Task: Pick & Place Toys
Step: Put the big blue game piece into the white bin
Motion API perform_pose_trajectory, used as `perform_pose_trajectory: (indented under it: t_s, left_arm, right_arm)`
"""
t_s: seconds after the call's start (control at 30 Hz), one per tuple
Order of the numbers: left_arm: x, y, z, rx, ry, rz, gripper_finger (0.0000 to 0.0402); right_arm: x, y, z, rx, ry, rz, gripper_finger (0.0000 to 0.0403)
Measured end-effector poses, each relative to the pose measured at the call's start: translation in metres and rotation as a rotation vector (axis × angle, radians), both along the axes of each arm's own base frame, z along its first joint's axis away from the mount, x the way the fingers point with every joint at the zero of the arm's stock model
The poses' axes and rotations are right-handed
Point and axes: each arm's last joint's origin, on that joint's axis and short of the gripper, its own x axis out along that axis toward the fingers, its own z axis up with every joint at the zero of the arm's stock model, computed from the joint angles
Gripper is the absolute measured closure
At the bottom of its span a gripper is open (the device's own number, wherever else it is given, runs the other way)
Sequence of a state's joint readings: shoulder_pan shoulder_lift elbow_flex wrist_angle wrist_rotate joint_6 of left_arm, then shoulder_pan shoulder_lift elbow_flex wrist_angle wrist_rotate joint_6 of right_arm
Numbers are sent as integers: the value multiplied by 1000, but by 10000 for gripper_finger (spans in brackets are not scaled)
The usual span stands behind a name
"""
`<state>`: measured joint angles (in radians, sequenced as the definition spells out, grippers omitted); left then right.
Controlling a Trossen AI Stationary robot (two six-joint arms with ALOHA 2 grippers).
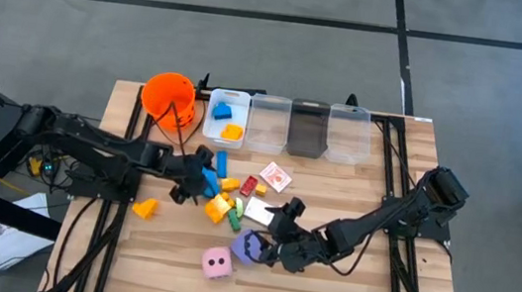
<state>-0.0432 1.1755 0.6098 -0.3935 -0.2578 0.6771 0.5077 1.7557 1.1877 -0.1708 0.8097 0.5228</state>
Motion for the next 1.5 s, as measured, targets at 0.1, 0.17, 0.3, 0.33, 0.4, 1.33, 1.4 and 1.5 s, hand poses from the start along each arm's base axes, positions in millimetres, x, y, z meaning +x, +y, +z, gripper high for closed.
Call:
perform_pose_trajectory:
  t_s: [0.1, 0.17, 0.3, 0.33, 0.4, 1.33, 1.4, 1.5]
  left_arm:
    - [0, 5, -6, 0, 52, -10, 101]
    - [-1, 8, -10, 12, 117, -16, 101]
    - [3, 12, -12, 13, 212, -3, 101]
    - [6, 13, -11, 19, 217, -10, 101]
    - [13, 13, -8, 38, 220, -41, 101]
    - [43, 14, -7, 88, 481, -182, 101]
    - [44, 13, -7, 89, 474, -183, 101]
    - [48, 12, -6, 94, 431, -186, 101]
  right_arm:
    - [0, -1, 0, -4, 2, 1, 72]
    - [1, -2, 0, -8, 4, -1, 72]
    - [2, -3, 0, -10, 6, -4, 72]
    - [2, -4, 0, -13, 7, -5, 72]
    - [2, -4, 0, -15, 8, -5, 72]
    - [3, -7, -1, -28, 23, -7, 72]
    - [2, -7, -1, -28, 22, -6, 72]
    - [2, -7, -1, -28, 25, -7, 72]
